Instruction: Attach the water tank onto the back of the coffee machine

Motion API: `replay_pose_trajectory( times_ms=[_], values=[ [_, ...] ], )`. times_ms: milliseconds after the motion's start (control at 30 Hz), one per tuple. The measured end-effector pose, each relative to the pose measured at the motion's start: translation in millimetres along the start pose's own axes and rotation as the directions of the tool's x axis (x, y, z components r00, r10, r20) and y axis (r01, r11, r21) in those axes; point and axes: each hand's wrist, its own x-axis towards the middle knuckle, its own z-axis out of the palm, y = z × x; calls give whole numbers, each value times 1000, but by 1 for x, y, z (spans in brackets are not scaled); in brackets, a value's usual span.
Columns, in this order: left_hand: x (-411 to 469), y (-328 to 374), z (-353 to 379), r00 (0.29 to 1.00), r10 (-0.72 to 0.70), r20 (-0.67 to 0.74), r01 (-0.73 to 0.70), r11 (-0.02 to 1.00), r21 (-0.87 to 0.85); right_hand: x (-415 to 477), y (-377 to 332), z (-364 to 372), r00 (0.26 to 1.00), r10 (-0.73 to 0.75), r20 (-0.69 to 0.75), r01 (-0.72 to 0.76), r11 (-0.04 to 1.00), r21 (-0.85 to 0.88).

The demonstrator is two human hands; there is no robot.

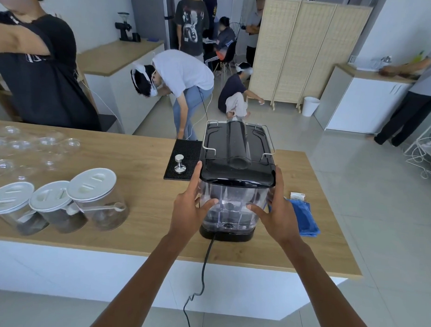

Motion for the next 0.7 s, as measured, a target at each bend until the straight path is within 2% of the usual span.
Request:
replay_pose_trajectory(
  times_ms=[167,300,500,700],
  values=[
    [-1,-1,1,1000,-19,-6,19,999,45,-3,2,0,999,-31,-43,30,999,-27],
    [-4,0,0,1000,-12,-20,13,998,69,-6,9,2,997,-61,-37,62,997,36],
    [-22,-29,-1,992,-114,56,117,992,-56,-15,28,8,989,-106,-100,105,994,-15],
    [-46,-79,0,974,-214,75,207,974,97,-26,59,30,988,-76,-133,63,993,-96]
  ],
)
